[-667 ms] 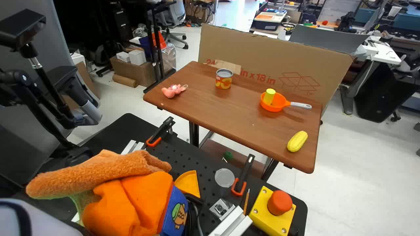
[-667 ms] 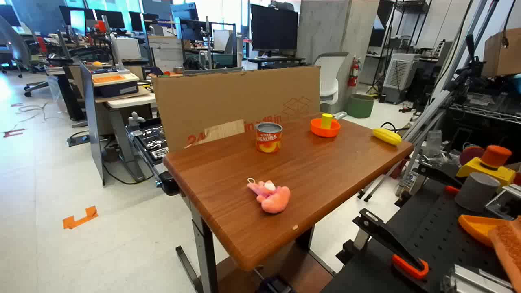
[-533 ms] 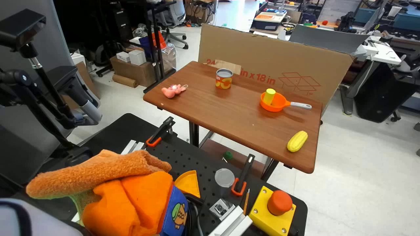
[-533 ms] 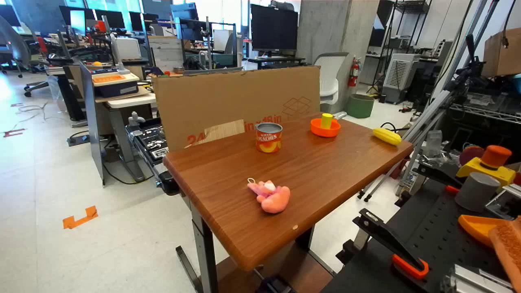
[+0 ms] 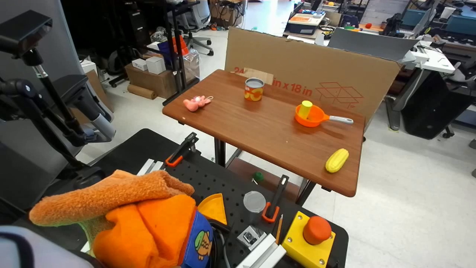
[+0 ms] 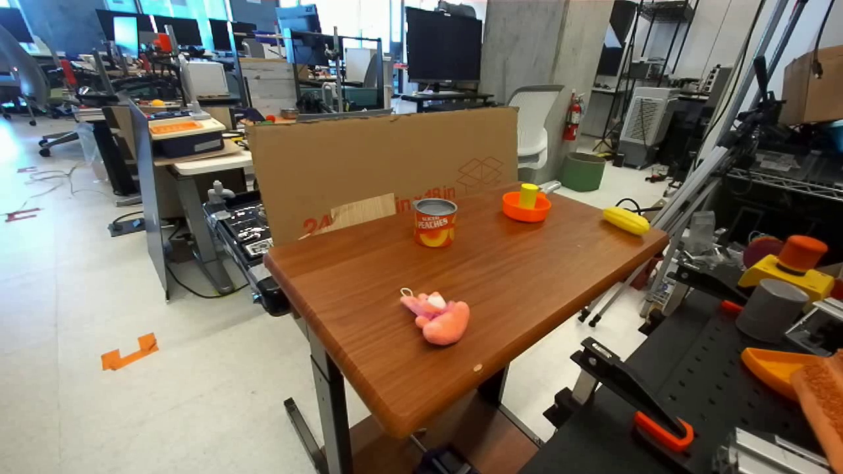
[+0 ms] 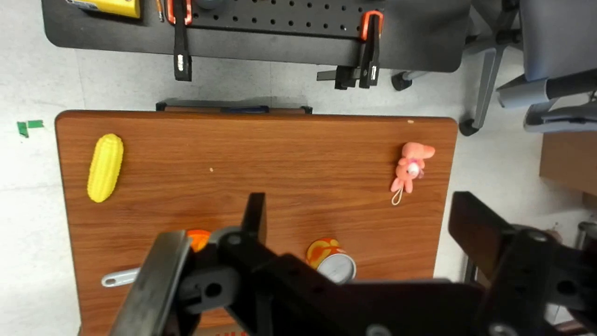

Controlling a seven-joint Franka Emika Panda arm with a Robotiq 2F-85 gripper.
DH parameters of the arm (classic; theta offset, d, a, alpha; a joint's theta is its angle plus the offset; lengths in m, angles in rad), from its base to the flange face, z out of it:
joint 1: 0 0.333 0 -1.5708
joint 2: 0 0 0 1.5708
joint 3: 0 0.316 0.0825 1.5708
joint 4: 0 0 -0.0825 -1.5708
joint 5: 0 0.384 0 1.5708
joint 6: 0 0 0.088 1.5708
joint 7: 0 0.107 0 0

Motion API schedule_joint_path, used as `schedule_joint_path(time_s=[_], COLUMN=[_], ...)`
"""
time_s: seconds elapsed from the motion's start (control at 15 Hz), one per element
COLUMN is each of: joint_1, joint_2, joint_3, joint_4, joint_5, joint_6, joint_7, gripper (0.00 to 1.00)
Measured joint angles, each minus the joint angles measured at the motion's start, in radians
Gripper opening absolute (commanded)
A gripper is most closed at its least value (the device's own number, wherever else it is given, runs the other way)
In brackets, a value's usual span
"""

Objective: Move the cob of maize to the left

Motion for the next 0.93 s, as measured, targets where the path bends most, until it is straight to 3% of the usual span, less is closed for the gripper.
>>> schedule_joint_path(time_s=[0.27, 0.53, 0.93], joint_1=[-0.062, -0.124, -0.149], joint_2=[0.079, 0.246, 0.533], joint_3=[-0.019, -0.027, -0.024], joint_4=[-0.01, 0.014, 0.138], joint_5=[0.013, -0.004, -0.058], joint_6=[0.112, 0.25, 0.297], joint_7=[0.054, 0.117, 0.232], gripper=[1.0, 1.0, 1.0])
